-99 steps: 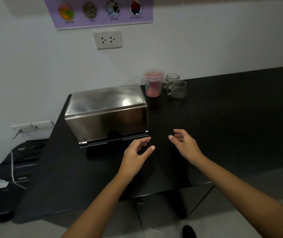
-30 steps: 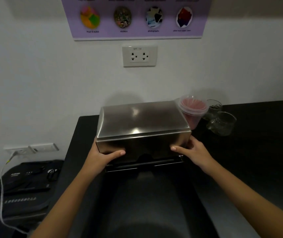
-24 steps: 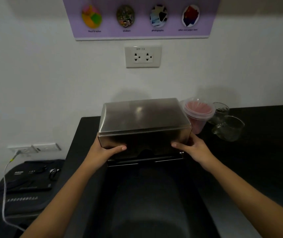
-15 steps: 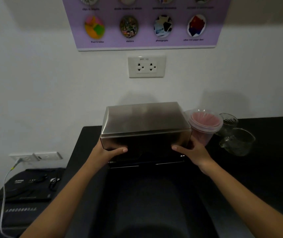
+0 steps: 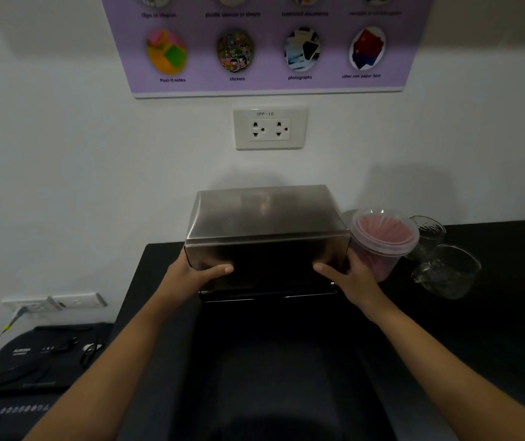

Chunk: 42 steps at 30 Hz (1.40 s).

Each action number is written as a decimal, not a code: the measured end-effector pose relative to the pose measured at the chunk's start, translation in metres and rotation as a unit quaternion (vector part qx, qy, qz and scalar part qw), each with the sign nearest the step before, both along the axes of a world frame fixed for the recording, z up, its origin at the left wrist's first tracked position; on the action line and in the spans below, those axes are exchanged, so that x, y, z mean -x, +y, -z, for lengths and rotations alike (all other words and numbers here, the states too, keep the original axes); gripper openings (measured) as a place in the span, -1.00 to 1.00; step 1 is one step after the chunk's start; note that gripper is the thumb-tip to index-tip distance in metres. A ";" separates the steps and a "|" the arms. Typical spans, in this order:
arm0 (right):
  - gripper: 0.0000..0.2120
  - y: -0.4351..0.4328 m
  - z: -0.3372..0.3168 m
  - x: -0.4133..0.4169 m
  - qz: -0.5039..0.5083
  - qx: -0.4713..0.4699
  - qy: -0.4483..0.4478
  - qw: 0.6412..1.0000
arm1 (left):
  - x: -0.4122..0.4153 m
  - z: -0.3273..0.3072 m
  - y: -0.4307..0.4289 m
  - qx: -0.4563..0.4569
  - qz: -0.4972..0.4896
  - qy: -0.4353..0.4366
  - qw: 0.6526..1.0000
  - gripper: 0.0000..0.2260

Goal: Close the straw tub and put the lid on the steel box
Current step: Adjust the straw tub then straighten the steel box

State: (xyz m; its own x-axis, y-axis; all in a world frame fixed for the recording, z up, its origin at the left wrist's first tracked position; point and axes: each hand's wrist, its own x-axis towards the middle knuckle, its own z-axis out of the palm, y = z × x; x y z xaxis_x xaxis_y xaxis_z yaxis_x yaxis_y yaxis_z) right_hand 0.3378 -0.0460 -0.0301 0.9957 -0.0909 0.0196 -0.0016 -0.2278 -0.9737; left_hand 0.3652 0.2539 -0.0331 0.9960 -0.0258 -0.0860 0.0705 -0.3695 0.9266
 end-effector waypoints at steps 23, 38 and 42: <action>-0.46 0.005 -0.003 -0.013 -0.023 0.017 0.022 0.999 | -0.012 -0.004 -0.007 0.010 -0.012 -0.004 1.000 -0.16; -0.49 0.002 -0.002 -0.014 -0.002 0.022 0.026 0.999 | -0.007 -0.010 -0.007 -0.013 -0.021 0.012 1.000 -0.14; -0.56 0.003 -0.005 -0.007 0.002 0.018 0.032 0.999 | 0.006 -0.014 -0.016 -0.021 -0.050 -0.014 0.998 -0.48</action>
